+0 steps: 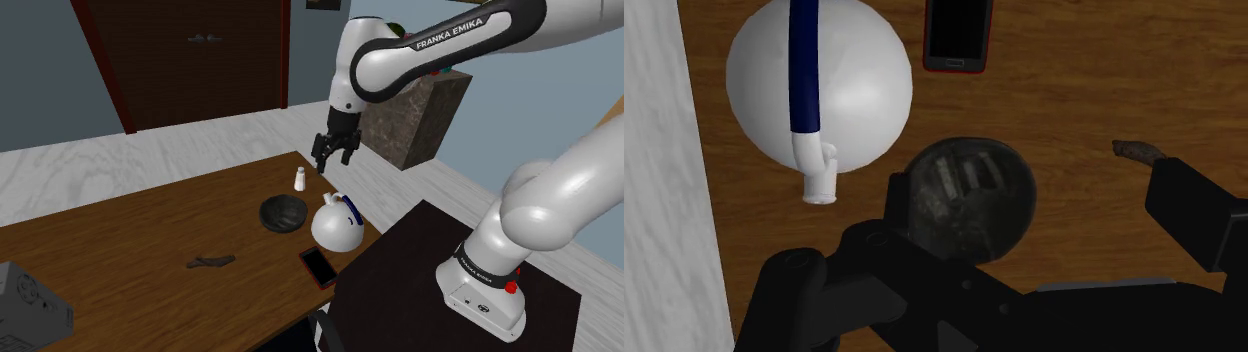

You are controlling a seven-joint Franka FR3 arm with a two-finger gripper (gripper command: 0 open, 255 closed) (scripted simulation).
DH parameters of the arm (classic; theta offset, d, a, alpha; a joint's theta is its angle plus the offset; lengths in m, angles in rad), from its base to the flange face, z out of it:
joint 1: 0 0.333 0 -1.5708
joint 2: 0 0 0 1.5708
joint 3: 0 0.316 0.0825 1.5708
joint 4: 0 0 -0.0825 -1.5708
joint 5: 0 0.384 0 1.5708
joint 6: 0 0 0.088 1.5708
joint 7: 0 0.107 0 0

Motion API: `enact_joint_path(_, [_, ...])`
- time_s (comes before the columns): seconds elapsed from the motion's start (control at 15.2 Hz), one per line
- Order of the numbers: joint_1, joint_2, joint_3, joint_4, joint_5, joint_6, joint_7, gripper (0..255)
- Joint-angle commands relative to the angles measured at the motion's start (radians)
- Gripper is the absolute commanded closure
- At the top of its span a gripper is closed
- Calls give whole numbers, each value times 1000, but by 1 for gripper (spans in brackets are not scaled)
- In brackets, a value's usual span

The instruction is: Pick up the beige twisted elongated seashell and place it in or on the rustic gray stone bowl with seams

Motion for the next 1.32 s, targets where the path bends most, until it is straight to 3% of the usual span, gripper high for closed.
enact_joint_path(0.0, [9,73,22,30,4,50,17,0])
enact_joint_path(0.66, [64,444,101,203,-48,274,125,0])
enact_joint_path(1.25, [167,783,94,460,-154,373,233,0])
